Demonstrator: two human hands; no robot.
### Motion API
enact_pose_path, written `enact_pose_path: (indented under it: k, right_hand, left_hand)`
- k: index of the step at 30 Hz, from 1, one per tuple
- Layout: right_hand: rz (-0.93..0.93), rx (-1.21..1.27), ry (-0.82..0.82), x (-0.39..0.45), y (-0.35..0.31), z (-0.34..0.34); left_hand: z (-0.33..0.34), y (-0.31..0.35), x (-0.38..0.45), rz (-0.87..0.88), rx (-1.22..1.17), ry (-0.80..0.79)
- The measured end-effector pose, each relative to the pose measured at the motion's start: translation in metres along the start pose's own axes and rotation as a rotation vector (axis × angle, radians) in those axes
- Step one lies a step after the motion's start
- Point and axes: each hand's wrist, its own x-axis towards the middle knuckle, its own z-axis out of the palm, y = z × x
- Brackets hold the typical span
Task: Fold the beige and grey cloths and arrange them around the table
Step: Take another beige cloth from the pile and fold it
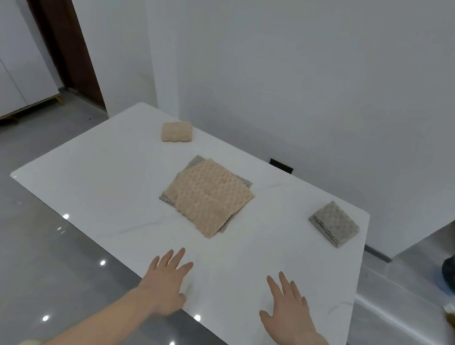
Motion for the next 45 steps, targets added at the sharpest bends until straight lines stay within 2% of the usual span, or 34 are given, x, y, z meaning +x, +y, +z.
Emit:
enact_pose_path:
  k: [4, 9, 15, 20, 27, 34, 45]
  right_hand:
    - [0.013, 0.013, -0.047, -0.003, 0.0, 0.012]
    - [-0.033, 0.016, -0.1, 0.006, -0.033, 0.023]
    - [-0.11, -0.001, -0.06, 0.028, -0.077, 0.013]
    - [-0.079, 0.029, -0.017, 0.052, -0.102, 0.001]
    - [0.099, 0.104, 0.009, 0.102, -0.155, 0.002]
    - [0.211, 0.184, 0.003, 0.121, -0.218, 0.015]
    - [0.278, 0.244, 0.012, 0.133, -0.22, 0.012]
  left_hand:
    - [0.001, -0.008, -0.013, -0.005, 0.017, 0.003]
    - [0.002, -0.041, -0.032, -0.075, -0.008, 0.039]
    - [-0.008, -0.084, -0.029, -0.129, -0.002, 0.03]
    - [-0.026, -0.109, 0.006, -0.071, -0.031, 0.035]
    - [-0.062, -0.171, 0.079, 0.085, -0.023, 0.035]
    - [-0.081, -0.244, 0.124, 0.162, 0.028, -0.081]
    - [-0.093, -0.232, 0.161, 0.235, 0.069, -0.13]
